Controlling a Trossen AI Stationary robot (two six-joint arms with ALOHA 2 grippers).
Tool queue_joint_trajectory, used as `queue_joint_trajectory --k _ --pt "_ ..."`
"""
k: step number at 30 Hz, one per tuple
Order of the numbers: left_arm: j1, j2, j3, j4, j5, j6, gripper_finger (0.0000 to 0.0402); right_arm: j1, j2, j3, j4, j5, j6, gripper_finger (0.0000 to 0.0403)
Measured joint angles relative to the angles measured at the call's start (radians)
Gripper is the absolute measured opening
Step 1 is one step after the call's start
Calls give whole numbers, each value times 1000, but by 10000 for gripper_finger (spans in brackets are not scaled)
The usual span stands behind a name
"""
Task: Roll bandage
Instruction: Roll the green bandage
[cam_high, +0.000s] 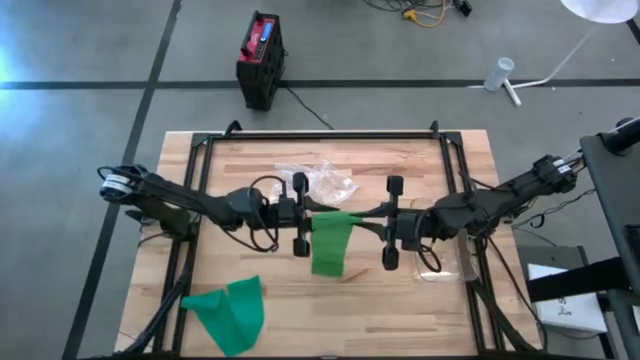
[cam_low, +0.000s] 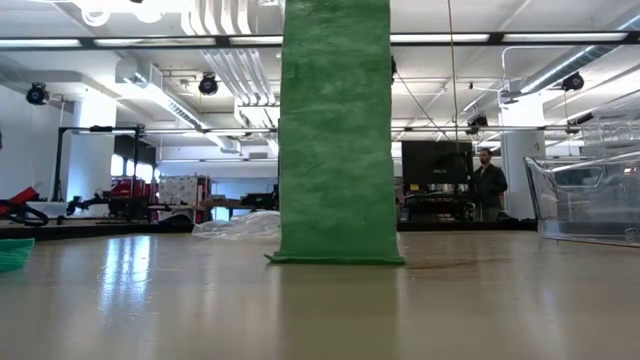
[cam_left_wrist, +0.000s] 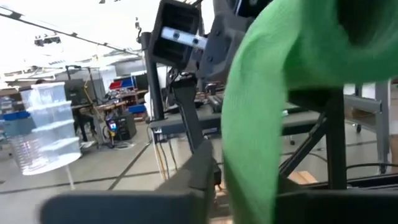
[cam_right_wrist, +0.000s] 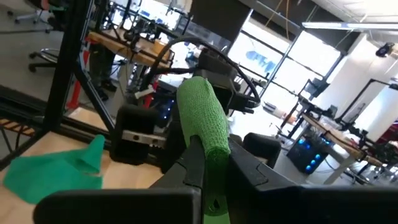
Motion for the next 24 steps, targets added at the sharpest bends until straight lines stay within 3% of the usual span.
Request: queue_joint_trajectory --k 4,10,14,18,24 --pt "4 -36 -19 -11 -2 5 11 0 0 0 -1 -25 25 26" --pt "18 -70 -72 -11 1 16 1 -1 -1 0 66 -176 88 23" --pt "41 -71 -124 40 2 9 0 -9 -11 7 103 -189 137 26" --pt "56 -59 -165 85 1 8 0 -35 -24 30 104 -157 177 28" --pt "56 -17 -149 94 -3 21 0 -63 -25 40 107 10 105 21"
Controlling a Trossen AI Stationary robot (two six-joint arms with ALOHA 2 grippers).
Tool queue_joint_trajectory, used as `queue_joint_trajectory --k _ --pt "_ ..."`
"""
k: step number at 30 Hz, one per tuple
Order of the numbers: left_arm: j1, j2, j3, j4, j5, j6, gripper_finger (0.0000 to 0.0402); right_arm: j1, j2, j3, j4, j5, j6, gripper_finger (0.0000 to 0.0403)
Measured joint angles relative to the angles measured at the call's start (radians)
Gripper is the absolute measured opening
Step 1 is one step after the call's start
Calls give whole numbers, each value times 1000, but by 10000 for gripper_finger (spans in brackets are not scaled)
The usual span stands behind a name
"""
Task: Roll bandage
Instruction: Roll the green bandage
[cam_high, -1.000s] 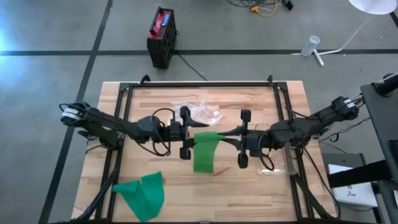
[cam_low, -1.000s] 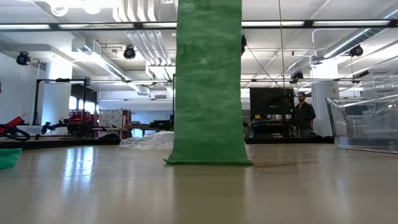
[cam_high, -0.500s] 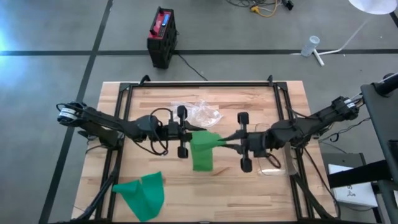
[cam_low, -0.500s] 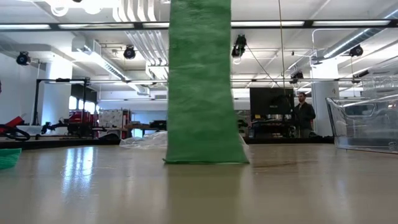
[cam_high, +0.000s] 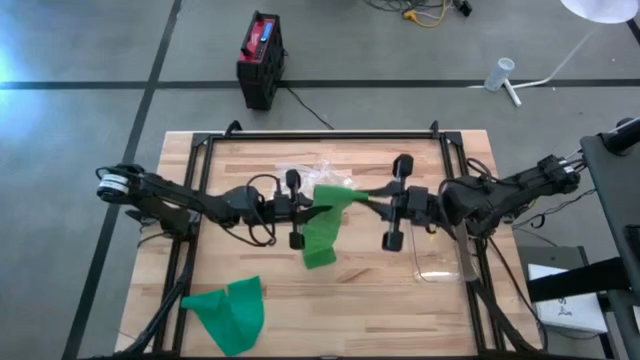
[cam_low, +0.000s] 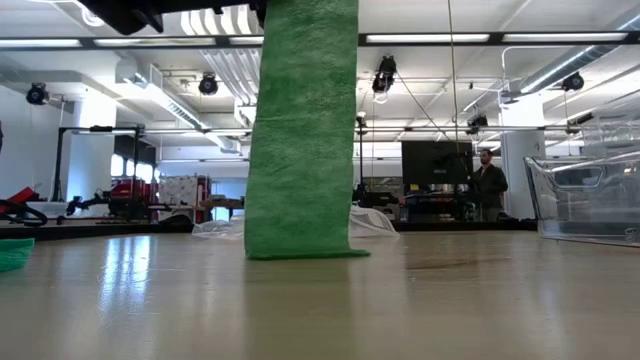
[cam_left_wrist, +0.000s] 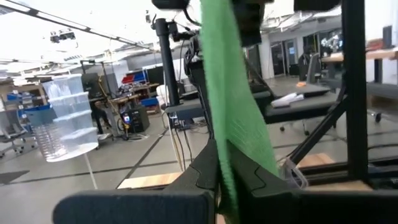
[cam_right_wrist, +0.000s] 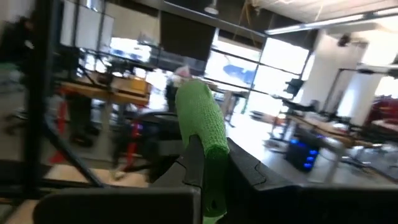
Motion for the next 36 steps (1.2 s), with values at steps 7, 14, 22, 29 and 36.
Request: queue_joint_trajectory --k 7,14,22,29,36 --pt "-8 -39 14 -50 -132 147 6 -4 32 -7 -96 -96 4 23" --pt "-36 -136 12 -218 -141 204 72 -3 32 -11 -124 -97 17 24" --pt "-64 -167 46 -230 -135 239 156 -3 43 -16 -129 -98 10 22" --pt "-64 -160 93 -254 -133 303 194 -5 67 -17 -130 -97 -8 21" --pt "-64 -163 126 -325 -66 302 183 -16 63 -18 -142 -88 -24 25"
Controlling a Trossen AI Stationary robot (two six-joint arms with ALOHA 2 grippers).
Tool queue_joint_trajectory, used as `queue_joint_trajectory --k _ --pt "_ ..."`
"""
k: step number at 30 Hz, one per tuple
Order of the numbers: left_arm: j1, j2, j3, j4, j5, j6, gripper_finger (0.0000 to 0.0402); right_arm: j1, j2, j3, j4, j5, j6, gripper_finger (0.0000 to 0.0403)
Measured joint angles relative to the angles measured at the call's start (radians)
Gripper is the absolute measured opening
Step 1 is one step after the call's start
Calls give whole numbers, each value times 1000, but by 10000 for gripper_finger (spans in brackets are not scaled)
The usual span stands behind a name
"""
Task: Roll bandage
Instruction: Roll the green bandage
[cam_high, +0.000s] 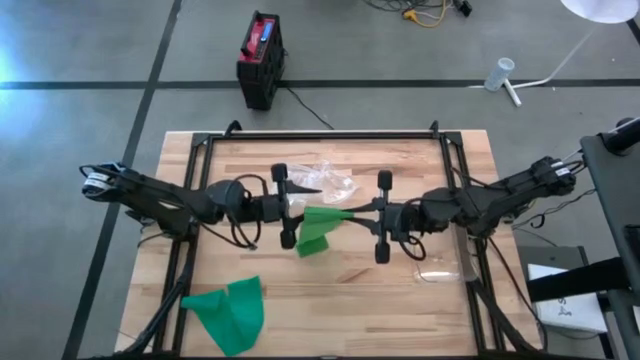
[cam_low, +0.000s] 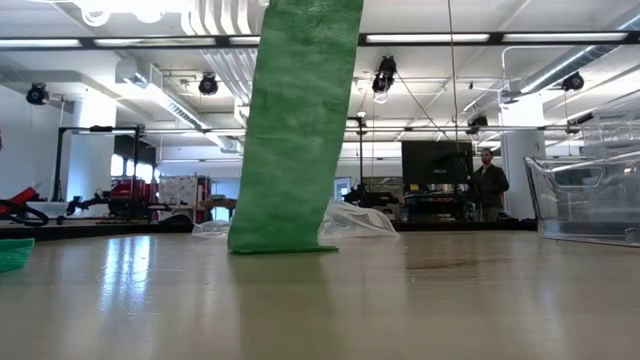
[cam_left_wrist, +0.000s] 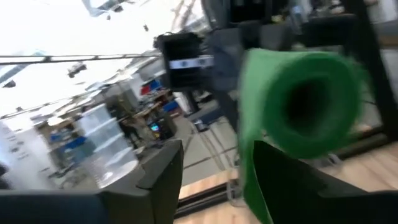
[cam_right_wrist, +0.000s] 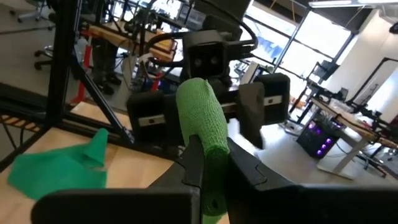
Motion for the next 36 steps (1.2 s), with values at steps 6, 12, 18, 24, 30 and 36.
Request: queue_joint_trajectory --k 6,12,18,24,30,36 --pt "-3 0 28 -120 29 3 155 -3 -6 2 -26 0 6 22" --pt "-4 -4 50 -108 51 16 135 -2 -8 1 -43 0 41 25" --pt "-4 -4 63 -116 52 26 94 0 -8 1 -46 -8 42 22" --pt "-2 -4 66 -129 46 39 11 -1 -8 1 -55 -67 46 24" --pt "-2 -17 89 -115 20 101 2 -3 -8 -1 -107 -113 108 23" --pt "-1 -27 159 -191 21 139 1 -13 -9 -1 -146 -112 167 21"
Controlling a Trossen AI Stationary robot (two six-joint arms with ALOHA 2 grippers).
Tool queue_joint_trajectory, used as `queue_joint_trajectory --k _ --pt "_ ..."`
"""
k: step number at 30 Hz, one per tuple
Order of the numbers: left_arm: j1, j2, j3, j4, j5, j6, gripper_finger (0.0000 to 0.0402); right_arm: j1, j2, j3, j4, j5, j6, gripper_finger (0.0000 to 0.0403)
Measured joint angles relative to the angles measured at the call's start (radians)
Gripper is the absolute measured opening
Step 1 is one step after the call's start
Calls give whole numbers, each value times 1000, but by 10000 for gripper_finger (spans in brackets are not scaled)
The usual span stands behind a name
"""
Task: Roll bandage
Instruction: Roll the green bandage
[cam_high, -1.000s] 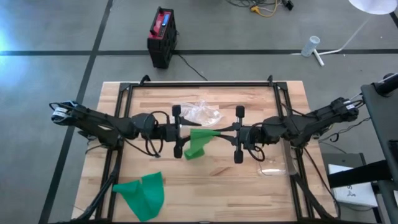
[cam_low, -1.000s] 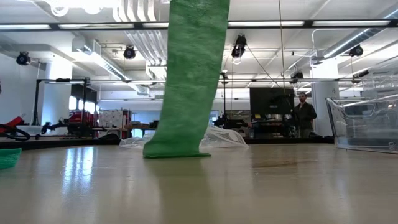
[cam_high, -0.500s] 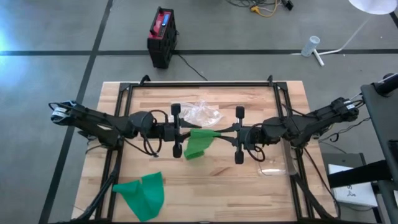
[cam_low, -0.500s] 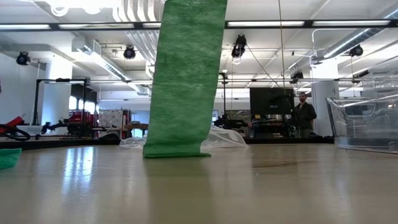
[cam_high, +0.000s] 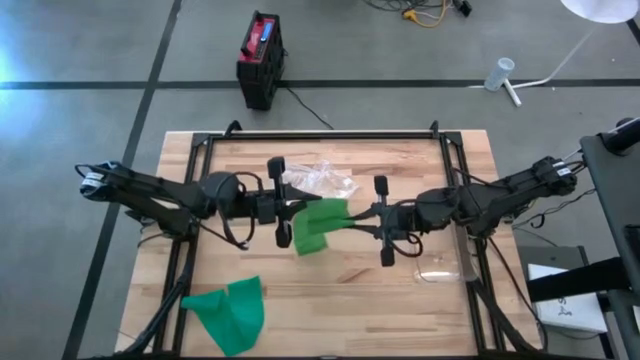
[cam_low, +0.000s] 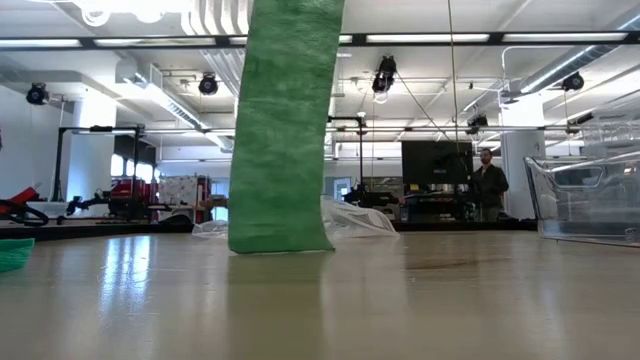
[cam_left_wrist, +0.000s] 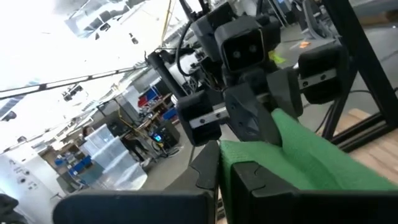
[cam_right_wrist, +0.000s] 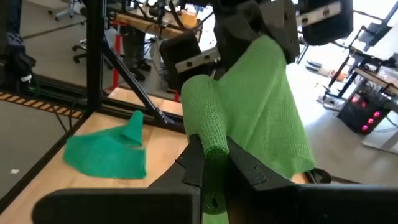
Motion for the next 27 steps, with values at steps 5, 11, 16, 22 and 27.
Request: queue_joint_trajectory --k 5,11,16,22,27 --pt "2 11 64 -67 0 0 0 -2 0 0 -16 -26 0 23" --pt "25 13 89 -94 5 -6 0 -4 -1 0 -22 -91 -8 21" --pt "69 11 74 -107 7 -42 0 -4 0 -1 -27 -168 -36 23" --pt "92 9 67 -85 13 -63 0 -4 0 -1 -86 -139 -5 21" --pt "86 -1 92 -77 68 -64 0 -9 0 -1 -127 -85 12 24"
